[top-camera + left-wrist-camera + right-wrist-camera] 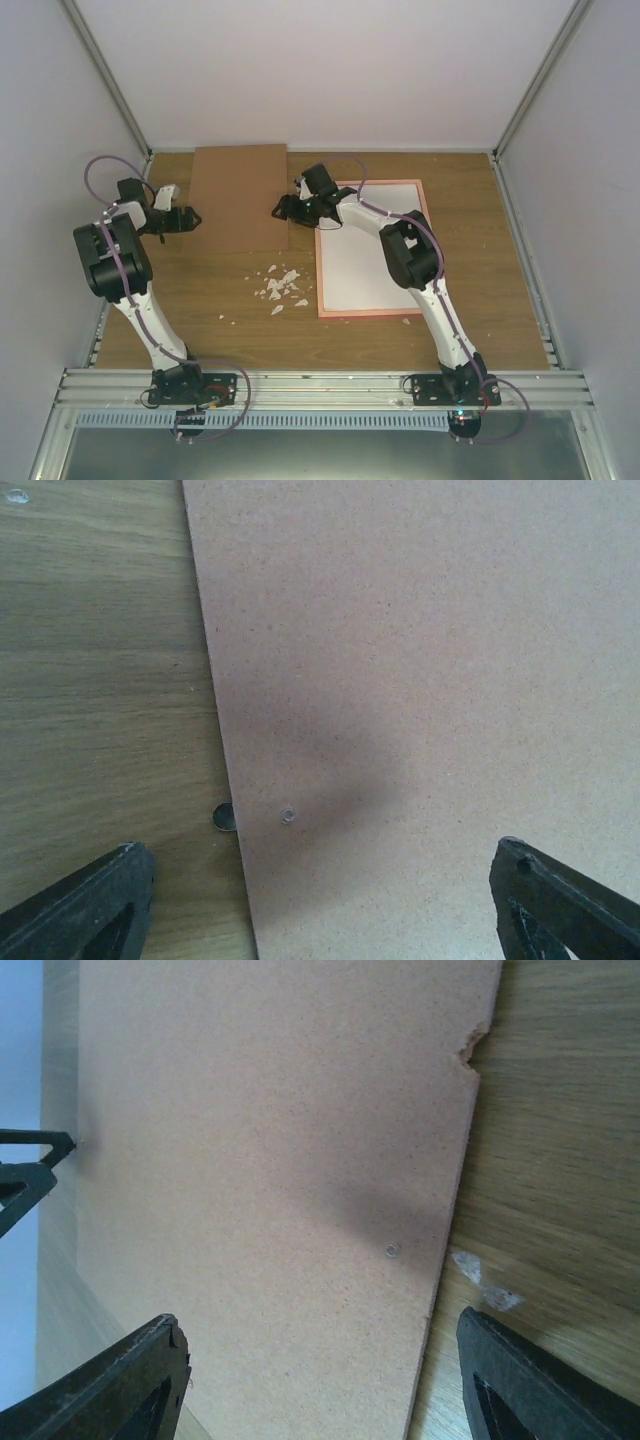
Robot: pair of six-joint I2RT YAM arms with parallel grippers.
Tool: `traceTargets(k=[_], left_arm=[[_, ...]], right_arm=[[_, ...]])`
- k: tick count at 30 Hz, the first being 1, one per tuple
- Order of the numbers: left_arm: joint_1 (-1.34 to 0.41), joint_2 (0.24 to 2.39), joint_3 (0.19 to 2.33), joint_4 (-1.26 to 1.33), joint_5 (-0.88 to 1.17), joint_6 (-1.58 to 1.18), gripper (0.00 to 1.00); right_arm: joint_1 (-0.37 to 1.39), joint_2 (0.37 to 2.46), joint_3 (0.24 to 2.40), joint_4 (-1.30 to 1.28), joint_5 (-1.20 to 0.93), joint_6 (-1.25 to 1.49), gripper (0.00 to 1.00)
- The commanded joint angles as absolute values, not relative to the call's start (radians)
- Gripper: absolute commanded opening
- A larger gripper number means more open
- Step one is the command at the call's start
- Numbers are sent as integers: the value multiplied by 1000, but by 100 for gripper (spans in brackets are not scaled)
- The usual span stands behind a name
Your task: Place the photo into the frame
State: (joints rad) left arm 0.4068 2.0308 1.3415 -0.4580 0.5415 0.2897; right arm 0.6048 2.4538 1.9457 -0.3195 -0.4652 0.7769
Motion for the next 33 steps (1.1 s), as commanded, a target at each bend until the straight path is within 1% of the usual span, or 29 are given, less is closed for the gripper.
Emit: traceTargets(k=[1, 4, 6, 10, 12, 15, 20, 26, 33], left_arm=[[407, 2077, 1332, -436, 564, 289, 90], [403, 2090, 1327, -443, 585, 291, 86], [397, 2091, 1315, -447, 593, 300, 84], [386, 2076, 1275, -453, 610, 323, 81], [386, 2064, 1244, -450, 614, 333, 80], [386, 2044, 1201, -453, 626, 344, 78], [387, 1985, 1109, -471, 657, 362, 75], [381, 1908, 998, -476, 680, 388, 74], [340, 1884, 963, -480, 706, 390, 73]], right_arm=[[620, 2538, 1946, -342, -488, 816, 74], [621, 2543, 1941, -316, -540, 831, 73], [620, 2531, 1928, -269, -619, 842, 69], [620, 2444, 1868, -196, -694, 830, 66], [618, 2381, 1816, -113, -711, 828, 64], [618, 2337, 1785, -62, -749, 825, 60], [618, 2302, 1739, -46, -804, 831, 56], [612, 2242, 1693, -55, -793, 794, 53], [598, 2145, 1638, -133, -775, 672, 52]])
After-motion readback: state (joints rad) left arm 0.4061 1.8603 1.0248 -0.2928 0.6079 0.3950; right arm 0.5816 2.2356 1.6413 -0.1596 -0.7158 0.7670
